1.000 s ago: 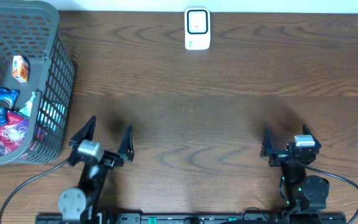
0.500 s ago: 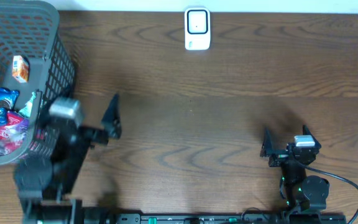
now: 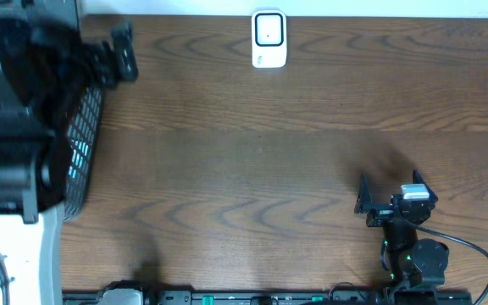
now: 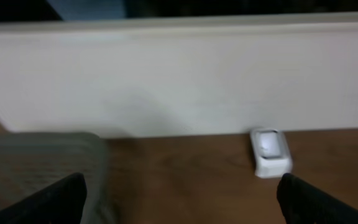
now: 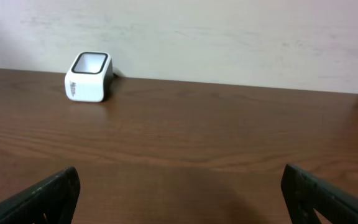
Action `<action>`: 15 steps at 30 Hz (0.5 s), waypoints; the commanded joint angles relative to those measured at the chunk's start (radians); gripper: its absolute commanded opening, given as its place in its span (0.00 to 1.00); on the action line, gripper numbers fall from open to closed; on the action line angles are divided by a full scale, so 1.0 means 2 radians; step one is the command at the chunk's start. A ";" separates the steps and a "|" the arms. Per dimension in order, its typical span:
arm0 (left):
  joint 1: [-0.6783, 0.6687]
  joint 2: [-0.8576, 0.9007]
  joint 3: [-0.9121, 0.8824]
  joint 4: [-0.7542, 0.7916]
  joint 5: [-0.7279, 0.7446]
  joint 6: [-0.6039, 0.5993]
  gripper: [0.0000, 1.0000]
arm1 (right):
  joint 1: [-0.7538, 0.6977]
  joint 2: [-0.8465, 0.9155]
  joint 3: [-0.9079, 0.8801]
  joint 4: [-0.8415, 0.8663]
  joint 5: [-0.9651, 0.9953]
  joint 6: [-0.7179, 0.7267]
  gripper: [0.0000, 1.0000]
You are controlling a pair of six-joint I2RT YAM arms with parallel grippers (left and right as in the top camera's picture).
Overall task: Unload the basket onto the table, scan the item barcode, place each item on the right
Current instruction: 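Reach into the basket and grasp the pink-purple pad pack with left gripper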
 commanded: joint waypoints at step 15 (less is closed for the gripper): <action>0.245 0.188 0.201 -0.172 -0.152 -0.287 0.98 | 0.001 -0.002 -0.001 -0.002 0.000 -0.001 0.99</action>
